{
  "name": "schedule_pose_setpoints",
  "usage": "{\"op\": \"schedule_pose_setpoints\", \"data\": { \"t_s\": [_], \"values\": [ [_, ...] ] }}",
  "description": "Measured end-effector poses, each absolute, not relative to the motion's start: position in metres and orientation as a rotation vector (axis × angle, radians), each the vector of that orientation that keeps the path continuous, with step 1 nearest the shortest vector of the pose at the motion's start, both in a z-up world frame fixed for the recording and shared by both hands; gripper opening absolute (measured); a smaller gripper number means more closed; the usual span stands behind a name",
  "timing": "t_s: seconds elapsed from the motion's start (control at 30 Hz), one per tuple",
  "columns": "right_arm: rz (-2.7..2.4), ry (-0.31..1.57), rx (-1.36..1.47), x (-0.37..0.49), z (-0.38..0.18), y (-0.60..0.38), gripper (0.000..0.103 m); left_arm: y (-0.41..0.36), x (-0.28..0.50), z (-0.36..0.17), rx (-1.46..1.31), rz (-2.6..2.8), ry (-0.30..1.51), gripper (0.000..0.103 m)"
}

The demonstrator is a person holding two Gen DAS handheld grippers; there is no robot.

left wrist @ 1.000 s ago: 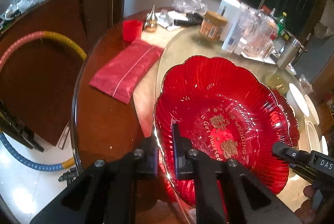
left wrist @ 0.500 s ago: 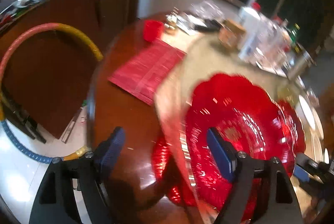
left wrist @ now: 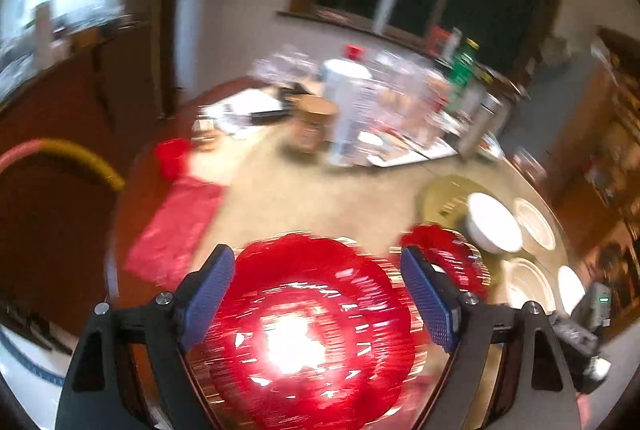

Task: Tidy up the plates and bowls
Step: 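Move the open left tool over the smaller red plate with white sticker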

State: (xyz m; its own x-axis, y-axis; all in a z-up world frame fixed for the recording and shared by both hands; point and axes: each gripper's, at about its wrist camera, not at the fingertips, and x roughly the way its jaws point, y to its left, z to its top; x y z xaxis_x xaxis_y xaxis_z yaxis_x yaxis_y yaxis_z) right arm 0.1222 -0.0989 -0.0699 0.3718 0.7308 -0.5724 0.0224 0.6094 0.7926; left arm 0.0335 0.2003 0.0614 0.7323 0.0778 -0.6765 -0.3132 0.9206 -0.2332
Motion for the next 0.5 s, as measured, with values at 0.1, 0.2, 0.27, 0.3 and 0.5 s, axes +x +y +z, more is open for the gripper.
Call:
{"op": "schedule_pose_setpoints", "data": {
  "t_s": [0.1, 0.2, 0.27, 0.3, 0.5],
  "values": [
    [0.521, 1.127, 0.831, 0.130, -0.076, -0.099, 0.058, 0.169, 0.078, 0.058, -0.312, 0.141, 0.785, 0.085],
    [0.526, 1.136, 0.832, 0.139, -0.080, -0.096, 0.058, 0.149, 0.116, 0.042, -0.323, 0.061, 0.871, 0.085],
    [0.530, 1.140, 0.839, 0.144, -0.081, -0.097, 0.058, 0.142, 0.139, 0.030, -0.350, 0.035, 0.919, 0.085],
    [0.530, 1.140, 0.842, 0.145, -0.081, -0.099, 0.058, 0.141, 0.148, 0.025, -0.361, 0.028, 0.936, 0.085],
    [0.530, 1.148, 0.855, 0.154, -0.086, -0.103, 0.058, 0.143, 0.183, -0.008, -0.433, 0.059, 1.040, 0.085]
  ]
}}
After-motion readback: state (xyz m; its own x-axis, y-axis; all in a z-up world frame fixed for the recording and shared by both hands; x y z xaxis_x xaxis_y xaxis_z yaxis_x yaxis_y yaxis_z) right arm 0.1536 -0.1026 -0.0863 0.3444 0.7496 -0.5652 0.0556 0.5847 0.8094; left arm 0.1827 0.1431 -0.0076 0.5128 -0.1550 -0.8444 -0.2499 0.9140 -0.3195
